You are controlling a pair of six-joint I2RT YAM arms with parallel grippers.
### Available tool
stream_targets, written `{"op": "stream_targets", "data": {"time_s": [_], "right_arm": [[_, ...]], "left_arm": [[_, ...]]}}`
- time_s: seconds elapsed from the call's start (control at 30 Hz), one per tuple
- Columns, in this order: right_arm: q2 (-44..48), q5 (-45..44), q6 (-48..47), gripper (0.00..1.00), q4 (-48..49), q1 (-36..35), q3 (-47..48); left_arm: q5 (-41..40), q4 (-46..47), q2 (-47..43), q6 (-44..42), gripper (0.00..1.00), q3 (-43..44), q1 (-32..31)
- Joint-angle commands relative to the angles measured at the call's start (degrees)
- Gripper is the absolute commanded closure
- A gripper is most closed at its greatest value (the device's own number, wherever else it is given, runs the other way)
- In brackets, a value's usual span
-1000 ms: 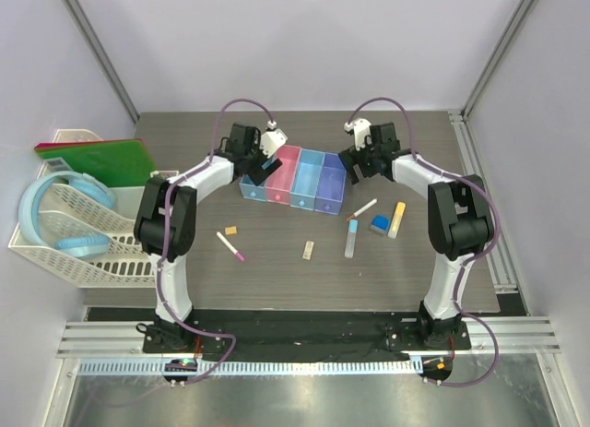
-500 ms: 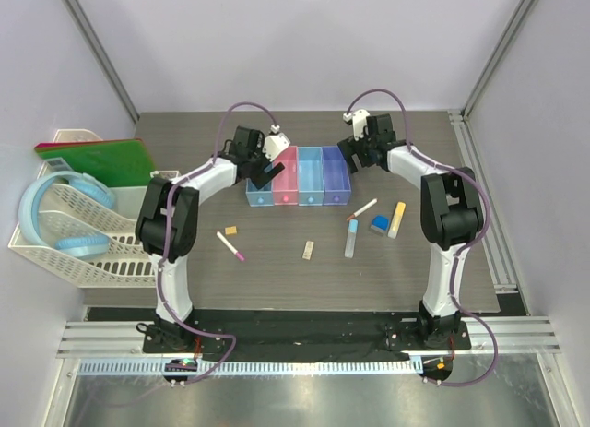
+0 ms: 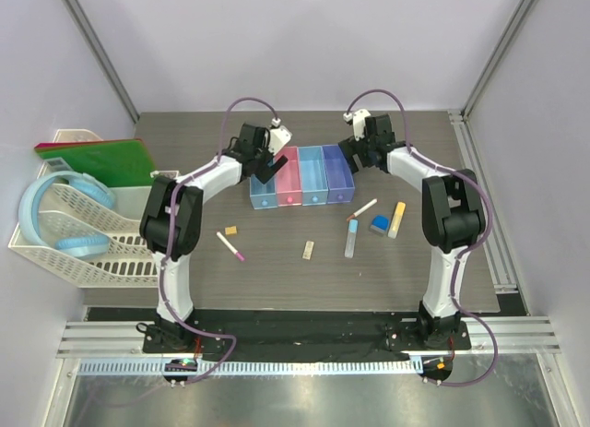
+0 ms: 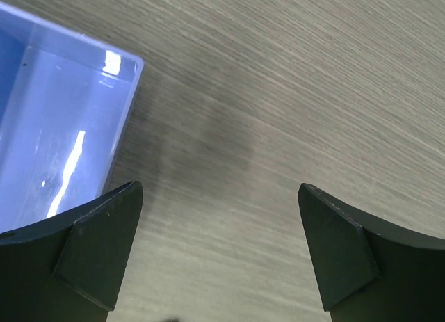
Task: Sort the stationery into containers
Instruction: Move the storage box to the center of the board, then pick up the stationery from the center of the board.
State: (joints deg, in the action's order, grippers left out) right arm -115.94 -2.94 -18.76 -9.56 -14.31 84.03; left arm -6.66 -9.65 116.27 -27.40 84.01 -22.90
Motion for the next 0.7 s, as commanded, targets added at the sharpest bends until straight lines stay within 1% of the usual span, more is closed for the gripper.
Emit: {"op": "stream_targets", "data": {"time_s": [0.0,0.07,0.13,0.17,0.2,0.27,0.3,0.33,0.37,0.43,0.47,0.5,0.57,0.67], "right_arm": [[9.6,-3.7,-0.5,0.00,0.7,-0.6,-1.8],[12.0,-4.3,-1.0,0.00,-0.5,-0.5,-2.6],[16.3,-4.4,-2.1,0.00,-2.2,-0.5,-4.7],[17.8,-3.8,-2.7,0.00,-2.9,-0.5,-5.7],[21.7,-2.9,-3.2,0.01,-3.7,-0.5,-7.8],[25.8,-1.0,-5.0,0.00,-6.3,-0.5,-10.1],[27.9,2.1,-6.0,0.00,-7.5,-0.5,-12.5],[31.9,5.1,-8.4,0.00,-10.6,-0.5,-13.4],[33.5,6.7,-9.4,0.00,-12.0,-0.8,-14.4],[37.4,8.3,-10.8,0.00,-15.8,-2.5,-16.7],[38.2,8.7,-12.6,0.00,-17.1,-3.4,-17.2],[39.2,9.0,-13.4,0.00,-18.5,-5.2,-18.1],[41.2,8.8,-15.4,0.01,-20.8,-7.4,-19.2],[41.9,7.2,-15.9,0.01,-21.4,-11.4,-20.6]], "left_arm": [[0.1,2.0,-6.2,2.2,0.00,2.2,-0.4],[1.6,-0.3,-9.7,0.7,0.00,1.6,-0.4],[6.2,-5.4,-12.5,-3.6,0.00,-1.0,0.0],[8.9,-6.4,-15.6,-5.2,0.00,-2.6,0.3],[13.6,-7.7,-17.2,-7.8,0.00,-6.2,0.9],[17.4,-10.6,-21.0,-10.0,0.00,-9.6,2.7],[18.8,-12.0,-21.8,-11.3,0.00,-12.1,3.1],[22.2,-14.1,-22.6,-14.9,0.00,-13.2,4.3],[23.2,-17.0,-23.1,-16.1,0.00,-14.1,4.9],[25.2,-19.3,-24.0,-19.4,0.00,-17.1,6.4],[24.9,-20.5,-24.0,-20.4,0.02,-18.1,6.6],[24.3,-20.1,-23.6,-20.8,0.04,-20.2,6.9],[23.2,-19.4,-23.5,-23.0,0.06,-22.2,7.4],[22.8,-17.4,-23.0,-24.5,0.07,-26.9,8.0]]}}
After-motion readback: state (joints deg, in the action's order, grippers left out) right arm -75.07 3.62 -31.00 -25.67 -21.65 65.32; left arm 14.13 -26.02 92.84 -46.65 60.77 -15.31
